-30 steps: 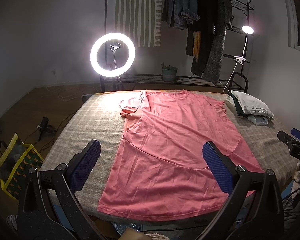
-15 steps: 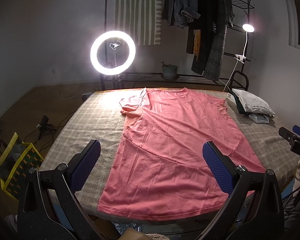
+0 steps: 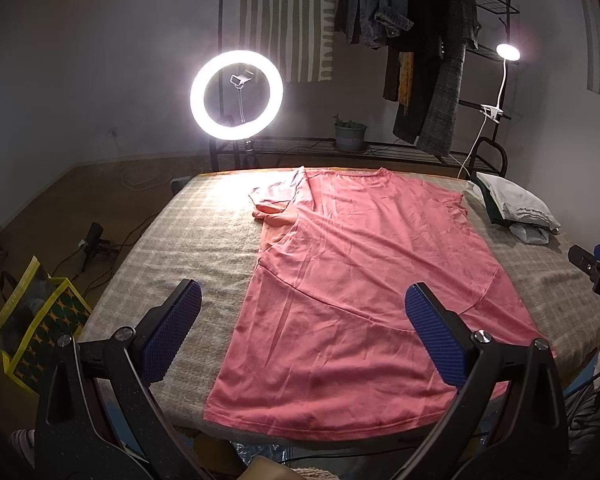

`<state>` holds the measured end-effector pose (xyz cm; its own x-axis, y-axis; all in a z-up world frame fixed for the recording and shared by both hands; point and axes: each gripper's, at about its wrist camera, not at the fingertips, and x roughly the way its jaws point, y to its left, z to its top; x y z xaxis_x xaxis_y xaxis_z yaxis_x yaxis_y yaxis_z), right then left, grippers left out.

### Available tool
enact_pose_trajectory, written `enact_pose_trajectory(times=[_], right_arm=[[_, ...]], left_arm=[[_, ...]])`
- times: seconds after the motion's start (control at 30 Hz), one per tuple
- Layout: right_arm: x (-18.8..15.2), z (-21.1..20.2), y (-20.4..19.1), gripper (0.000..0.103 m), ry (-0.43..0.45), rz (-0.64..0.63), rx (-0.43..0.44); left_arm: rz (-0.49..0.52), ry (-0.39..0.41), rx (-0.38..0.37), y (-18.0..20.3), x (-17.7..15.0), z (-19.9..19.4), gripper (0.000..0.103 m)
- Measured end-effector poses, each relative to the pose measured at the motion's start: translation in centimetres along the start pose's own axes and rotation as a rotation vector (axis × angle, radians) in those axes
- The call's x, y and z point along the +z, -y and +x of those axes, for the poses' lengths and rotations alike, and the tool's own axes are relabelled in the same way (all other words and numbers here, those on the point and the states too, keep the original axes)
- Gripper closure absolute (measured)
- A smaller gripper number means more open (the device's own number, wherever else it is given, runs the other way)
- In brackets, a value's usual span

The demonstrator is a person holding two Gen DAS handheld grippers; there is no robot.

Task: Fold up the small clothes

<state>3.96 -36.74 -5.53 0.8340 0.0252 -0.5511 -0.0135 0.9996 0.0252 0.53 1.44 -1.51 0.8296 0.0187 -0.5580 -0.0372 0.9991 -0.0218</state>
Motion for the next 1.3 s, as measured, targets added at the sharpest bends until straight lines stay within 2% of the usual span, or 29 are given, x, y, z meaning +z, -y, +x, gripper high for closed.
enact_pose_trajectory(times=[0.3, 0.47, 0.67, 0.83, 1.03, 1.2, 1.3], right_arm=[[2.0, 2.9, -2.6, 0.006, -0.051, -0.013, 0.09], [5.1, 5.5, -5.3, 0.01, -0.088, -0.033, 0.205], [9.6, 9.4, -10.6, 0.02, -0.139, -0.11, 0.319], [12.8, 12.6, -15.9, 0.028, -0.227, -0.144, 0.462], [15.9, 17.0, -22.1, 0.029, -0.31, -0.118, 0.574], [17.3, 22.1, -27.5, 0.031, -0.36, -0.13, 0.576], [17.3, 25.6, -30.9, 0.031, -0.39, -0.17, 0.547]], left_arm=[[-0.055, -0.051, 0.048, -4.5, -1.8, 2.1, 0.0], [-0.113, -0.123, 0.057, -7.7, -4.1, 3.6, 0.013], [-0.211, -0.237, 0.023, -10.5, -7.6, 5.7, 0.026], [-0.285, -0.331, 0.003, -11.8, -10.5, 7.8, 0.037], [-0.335, -0.406, -0.011, -12.0, -12.4, 10.0, 0.037], [-0.36, -0.413, -0.018, -12.1, -12.8, 10.9, 0.037], [-0.378, -0.407, -0.042, -12.3, -13.0, 11.1, 0.043]])
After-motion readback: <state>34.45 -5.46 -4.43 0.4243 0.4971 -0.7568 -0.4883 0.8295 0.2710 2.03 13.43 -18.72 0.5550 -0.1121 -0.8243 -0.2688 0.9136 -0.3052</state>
